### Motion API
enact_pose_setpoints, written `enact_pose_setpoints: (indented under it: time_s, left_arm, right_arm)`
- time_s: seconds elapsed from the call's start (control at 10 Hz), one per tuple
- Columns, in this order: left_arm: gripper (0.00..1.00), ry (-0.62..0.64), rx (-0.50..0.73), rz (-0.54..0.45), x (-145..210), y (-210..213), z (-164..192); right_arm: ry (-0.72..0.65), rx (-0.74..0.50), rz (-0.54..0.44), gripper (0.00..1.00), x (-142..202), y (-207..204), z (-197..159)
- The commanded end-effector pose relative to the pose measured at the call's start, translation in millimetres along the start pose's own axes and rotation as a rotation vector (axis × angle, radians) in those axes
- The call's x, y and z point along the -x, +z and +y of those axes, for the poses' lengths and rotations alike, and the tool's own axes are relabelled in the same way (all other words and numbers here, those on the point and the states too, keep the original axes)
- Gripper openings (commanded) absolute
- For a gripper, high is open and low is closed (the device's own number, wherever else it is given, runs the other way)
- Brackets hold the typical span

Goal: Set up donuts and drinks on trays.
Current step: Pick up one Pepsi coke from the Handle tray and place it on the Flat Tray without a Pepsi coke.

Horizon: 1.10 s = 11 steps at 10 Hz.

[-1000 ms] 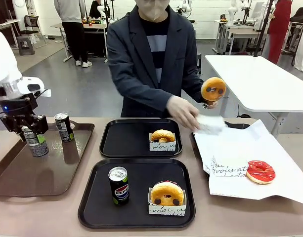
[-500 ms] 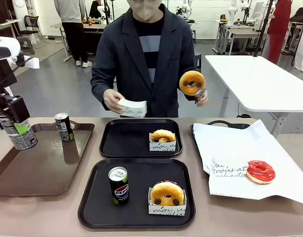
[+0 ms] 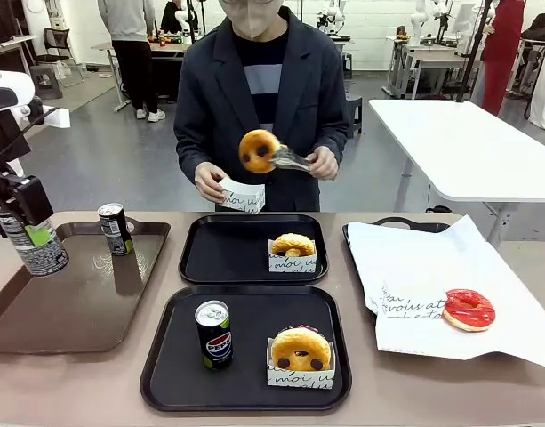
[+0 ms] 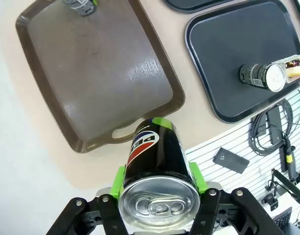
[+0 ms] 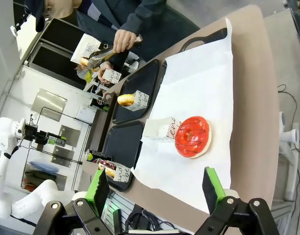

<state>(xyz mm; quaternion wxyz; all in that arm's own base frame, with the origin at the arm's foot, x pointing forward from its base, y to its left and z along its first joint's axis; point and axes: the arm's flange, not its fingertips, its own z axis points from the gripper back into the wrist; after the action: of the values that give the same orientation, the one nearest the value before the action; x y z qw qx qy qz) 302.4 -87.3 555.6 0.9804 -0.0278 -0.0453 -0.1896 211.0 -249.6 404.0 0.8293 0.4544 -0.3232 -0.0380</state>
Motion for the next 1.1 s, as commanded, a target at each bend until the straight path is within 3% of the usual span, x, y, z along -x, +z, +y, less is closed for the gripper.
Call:
enact_pose_setpoints:
  time_s: [0.0, 0.2, 0.7, 1.0]
  left_arm:
    - [0.59, -0.039, 0.082, -0.037, -28, 5, -26]
    - [0.59, -0.091, 0.087, -0.062, -74, 8, -87]
    - [0.59, -0.106, 0.092, 0.01, -163, -57, -221]
    - [0.59, -0.134, 0.01, -0.034, -165, -63, -247]
  right_arm:
    - [0.016, -0.024, -0.03, 1.0, -2, -1, -2]
    - [0.016, -0.024, -0.03, 1.0, -2, -1, -2]
    - [0.016, -0.024, -0.03, 1.0, -2, -1, -2]
    - [0.016, -0.024, -0.03, 1.0, -2, -1, -2]
